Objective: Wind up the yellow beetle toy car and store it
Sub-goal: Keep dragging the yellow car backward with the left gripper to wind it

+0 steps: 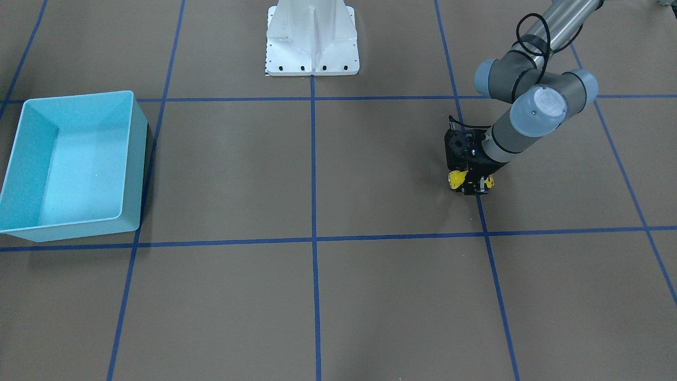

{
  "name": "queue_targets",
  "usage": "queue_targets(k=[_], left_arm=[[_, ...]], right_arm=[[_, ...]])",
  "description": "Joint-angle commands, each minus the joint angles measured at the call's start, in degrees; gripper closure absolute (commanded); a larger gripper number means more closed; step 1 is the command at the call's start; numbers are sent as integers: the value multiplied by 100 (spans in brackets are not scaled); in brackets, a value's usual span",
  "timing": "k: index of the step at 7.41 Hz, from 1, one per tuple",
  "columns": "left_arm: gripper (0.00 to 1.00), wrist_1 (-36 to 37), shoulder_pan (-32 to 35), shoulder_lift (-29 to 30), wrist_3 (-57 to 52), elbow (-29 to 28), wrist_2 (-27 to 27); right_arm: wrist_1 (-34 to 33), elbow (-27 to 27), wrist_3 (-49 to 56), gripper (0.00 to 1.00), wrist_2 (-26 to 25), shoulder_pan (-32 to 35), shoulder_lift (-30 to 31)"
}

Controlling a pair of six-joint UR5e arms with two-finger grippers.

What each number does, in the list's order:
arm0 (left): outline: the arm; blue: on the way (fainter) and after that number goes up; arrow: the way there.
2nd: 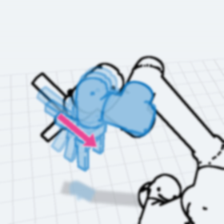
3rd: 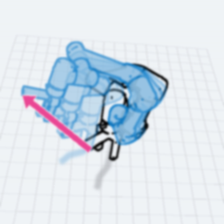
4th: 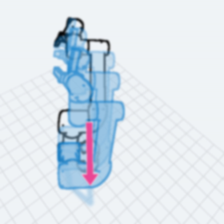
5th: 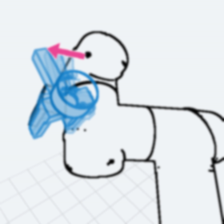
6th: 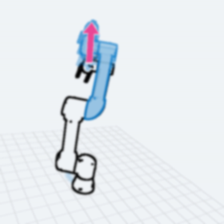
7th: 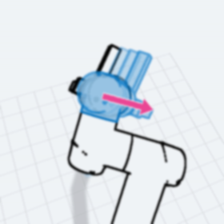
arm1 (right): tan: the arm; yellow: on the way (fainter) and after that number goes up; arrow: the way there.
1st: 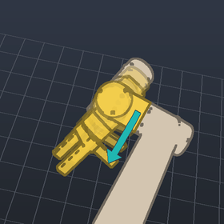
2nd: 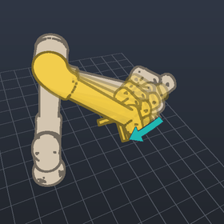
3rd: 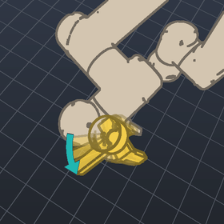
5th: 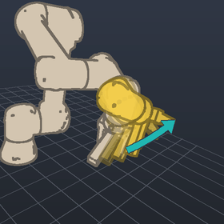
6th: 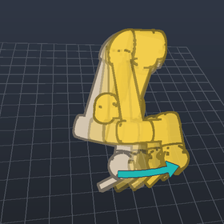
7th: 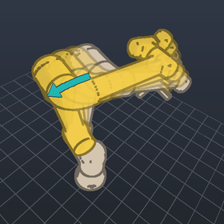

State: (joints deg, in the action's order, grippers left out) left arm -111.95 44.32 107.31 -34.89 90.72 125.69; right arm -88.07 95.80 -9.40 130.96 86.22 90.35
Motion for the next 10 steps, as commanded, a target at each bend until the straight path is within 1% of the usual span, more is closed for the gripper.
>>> queue_targets(k=[1, 5, 6, 10], left_arm=[[100, -81, 25, -44, 0, 8, 8], [100, -249, 51, -245, -130, 7, 17], [100, -258, 103, -255, -140, 8, 130], [100, -345, 165, -422, -325, 52, 175]], right_arm=[[0, 0, 0, 0, 0, 0, 0], [0, 9, 0, 0, 0, 0, 0], [0, 9, 0, 0, 0, 0, 0], [0, 0, 0, 0, 0, -26, 0]])
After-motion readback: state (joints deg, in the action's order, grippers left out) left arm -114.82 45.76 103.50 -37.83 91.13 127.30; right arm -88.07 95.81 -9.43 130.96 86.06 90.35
